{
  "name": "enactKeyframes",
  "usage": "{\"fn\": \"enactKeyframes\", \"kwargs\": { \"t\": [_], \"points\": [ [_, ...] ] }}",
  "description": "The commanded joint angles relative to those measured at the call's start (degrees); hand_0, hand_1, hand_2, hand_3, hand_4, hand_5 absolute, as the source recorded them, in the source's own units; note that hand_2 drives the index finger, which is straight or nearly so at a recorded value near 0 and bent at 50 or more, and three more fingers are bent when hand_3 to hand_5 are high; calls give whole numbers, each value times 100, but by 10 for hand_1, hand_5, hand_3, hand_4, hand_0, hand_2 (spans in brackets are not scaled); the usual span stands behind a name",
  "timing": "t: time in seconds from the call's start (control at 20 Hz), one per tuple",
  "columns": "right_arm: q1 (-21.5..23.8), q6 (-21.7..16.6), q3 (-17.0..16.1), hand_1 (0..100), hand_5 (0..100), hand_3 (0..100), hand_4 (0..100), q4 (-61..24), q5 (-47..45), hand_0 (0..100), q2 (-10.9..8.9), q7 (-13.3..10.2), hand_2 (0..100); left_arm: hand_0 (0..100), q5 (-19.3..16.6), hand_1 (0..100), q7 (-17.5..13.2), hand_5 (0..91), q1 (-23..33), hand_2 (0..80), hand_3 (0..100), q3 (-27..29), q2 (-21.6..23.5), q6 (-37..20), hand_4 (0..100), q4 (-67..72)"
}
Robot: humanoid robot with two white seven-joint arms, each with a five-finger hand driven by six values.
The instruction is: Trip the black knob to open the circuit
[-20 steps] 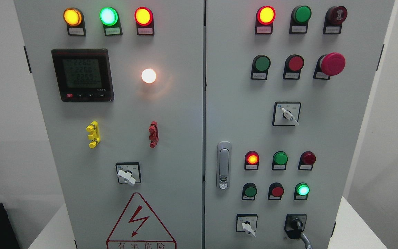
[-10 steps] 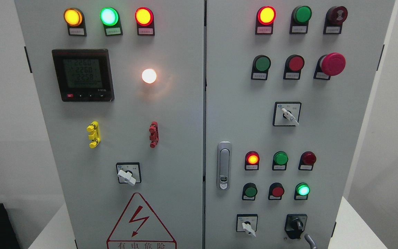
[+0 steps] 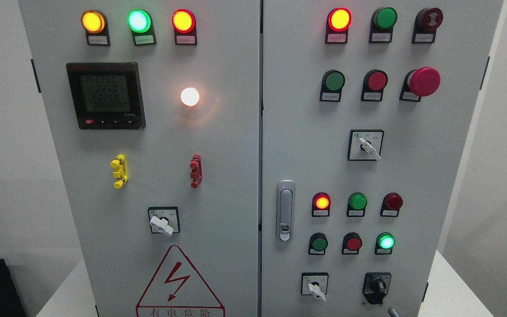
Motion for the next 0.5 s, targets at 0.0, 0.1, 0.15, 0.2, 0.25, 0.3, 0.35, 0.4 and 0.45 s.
{"fn": "enactKeyframes", "kwargs": {
  "t": [0.0, 0.1, 0.15, 0.2, 0.25, 0.3, 0.35, 0.4, 0.45],
  "points": [
    [56, -148, 42, 906, 773, 1000, 831, -195, -16, 898, -22, -14, 0, 120, 14, 389, 2, 0, -3, 0, 0, 5, -3, 7, 0, 6],
    [205, -174, 103, 814, 781, 997, 821, -301, -25, 847, -22, -14, 0, 120, 14, 389, 2, 0, -3, 0, 0, 5, -3, 7, 0, 6],
    [275, -174, 112, 729, 787, 1000, 830, -353, -25, 813, -22, -14, 0, 120, 14, 389, 2, 0, -3, 0, 0, 5, -3, 7, 0, 6],
    [328, -174, 112, 695, 775, 1000, 834, -397, -33, 797, -22, -14, 0, 120, 14, 389, 2, 0, -3, 0, 0, 5, -3, 7, 0, 6],
    [381, -174, 112, 590, 725, 1000, 837, -433, -77, 723, -22, -14, 0, 120, 14, 389, 2, 0, -3, 0, 0, 5, -3, 7, 0, 6],
    [443, -183, 121, 518, 695, 1000, 821, -503, -147, 654, -22, -14, 0, 120, 14, 389, 2, 0, -3, 0, 0, 5, -3, 7, 0, 6],
    [504, -183, 156, 498, 684, 999, 808, -556, -200, 605, -22, -14, 0, 120, 14, 389, 2, 0, -3, 0, 0, 5, -3, 7, 0, 6],
    [566, -183, 173, 461, 655, 981, 782, -591, -226, 540, -22, -14, 0, 120, 14, 389, 2, 0, -3, 0, 0, 5, -3, -2, 0, 6],
    [627, -183, 173, 405, 611, 946, 735, -609, -227, 455, -22, -14, 0, 120, 14, 389, 2, 0, -3, 0, 0, 5, -3, -2, 0, 6]
  ]
}}
